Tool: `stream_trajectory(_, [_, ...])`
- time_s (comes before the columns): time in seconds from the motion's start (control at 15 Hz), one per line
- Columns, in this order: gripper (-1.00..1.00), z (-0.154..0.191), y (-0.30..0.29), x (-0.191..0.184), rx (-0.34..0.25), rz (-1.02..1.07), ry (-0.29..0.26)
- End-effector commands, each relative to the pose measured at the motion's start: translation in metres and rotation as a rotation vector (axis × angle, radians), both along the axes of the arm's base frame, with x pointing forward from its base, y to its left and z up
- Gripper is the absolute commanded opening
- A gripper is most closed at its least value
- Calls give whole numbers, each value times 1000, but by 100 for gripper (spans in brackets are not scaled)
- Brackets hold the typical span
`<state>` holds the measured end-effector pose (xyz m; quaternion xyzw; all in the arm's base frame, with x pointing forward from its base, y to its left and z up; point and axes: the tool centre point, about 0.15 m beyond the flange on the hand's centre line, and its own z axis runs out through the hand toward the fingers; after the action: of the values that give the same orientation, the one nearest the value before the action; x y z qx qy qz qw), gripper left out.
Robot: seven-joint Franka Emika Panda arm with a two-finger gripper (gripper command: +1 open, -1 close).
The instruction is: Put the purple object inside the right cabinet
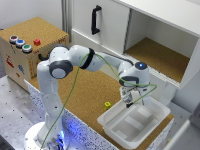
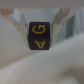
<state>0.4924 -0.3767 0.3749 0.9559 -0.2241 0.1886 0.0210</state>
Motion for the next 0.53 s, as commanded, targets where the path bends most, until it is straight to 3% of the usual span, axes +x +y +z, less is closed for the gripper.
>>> stream_trajectory(0.0, [-100,83,62,60,23,287,-49])
stream_trajectory(0.27, [-100,116,110,89,-24,449,-115])
stream_trajectory(0.47, [-100,120,138,106,-31,519,-136])
